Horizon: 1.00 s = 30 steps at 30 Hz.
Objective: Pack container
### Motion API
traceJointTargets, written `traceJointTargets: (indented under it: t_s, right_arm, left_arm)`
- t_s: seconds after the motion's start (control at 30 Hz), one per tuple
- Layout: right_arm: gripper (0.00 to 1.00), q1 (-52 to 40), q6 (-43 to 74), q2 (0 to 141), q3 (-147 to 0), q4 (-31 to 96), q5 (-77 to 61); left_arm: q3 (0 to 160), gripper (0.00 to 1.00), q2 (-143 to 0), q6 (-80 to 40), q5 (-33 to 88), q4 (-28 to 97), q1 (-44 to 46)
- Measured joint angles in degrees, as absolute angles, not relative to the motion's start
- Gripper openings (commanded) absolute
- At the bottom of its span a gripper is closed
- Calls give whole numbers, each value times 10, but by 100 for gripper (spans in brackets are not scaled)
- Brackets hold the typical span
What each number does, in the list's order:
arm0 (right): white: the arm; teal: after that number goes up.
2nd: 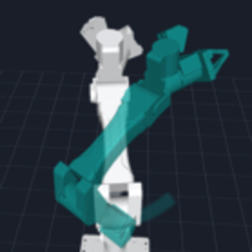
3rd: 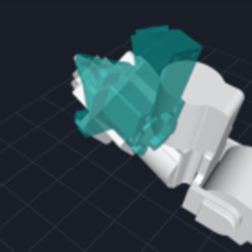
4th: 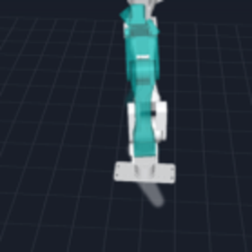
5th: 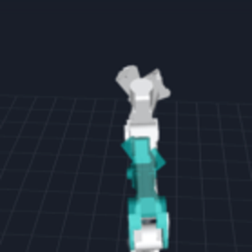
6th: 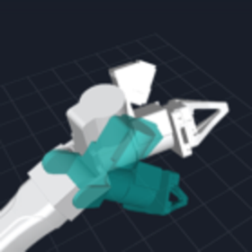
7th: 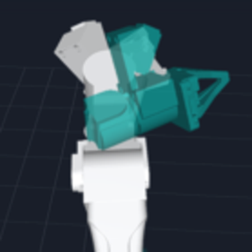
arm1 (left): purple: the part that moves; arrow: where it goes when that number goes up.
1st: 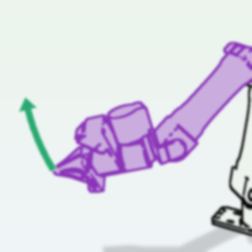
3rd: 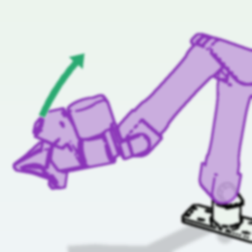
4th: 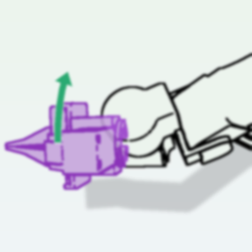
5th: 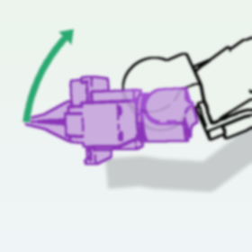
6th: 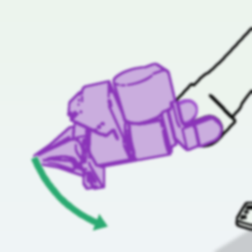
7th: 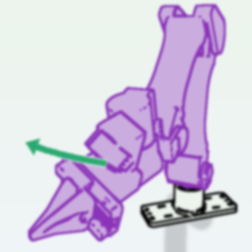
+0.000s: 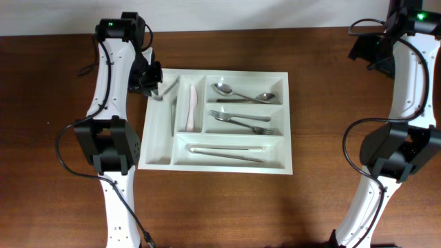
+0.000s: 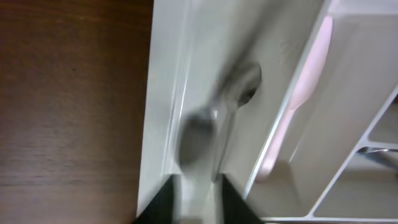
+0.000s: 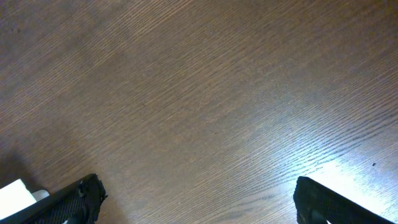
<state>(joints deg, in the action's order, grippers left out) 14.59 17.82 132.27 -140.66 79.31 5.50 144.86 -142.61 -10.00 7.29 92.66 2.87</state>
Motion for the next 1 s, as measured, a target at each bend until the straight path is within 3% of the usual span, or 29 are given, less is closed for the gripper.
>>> traceJointTargets:
  t_s: [0.1,0.47,0.83,0.93,1.0]
  right_arm:
    - [99,146,178,1323,-1407,793,55]
    - [99,146,178,1323,-1407,793,55]
    - [99,146,178,1323,-1407,793,55]
    - [99,146,178,1323,-1407,793,55]
    - [99,146,178,1323,-1407,793,55]
  left_arm:
    - [1447,62,-1426,-100,72,928,28]
    - [1447,63,-1425,-101,73,900,17]
    - [1489,87,-1388,-128,65,806,-138]
    - [1489,99,-1388,-132,40,785,-160]
    - [1489,99,-1387,-133,19,780,-164]
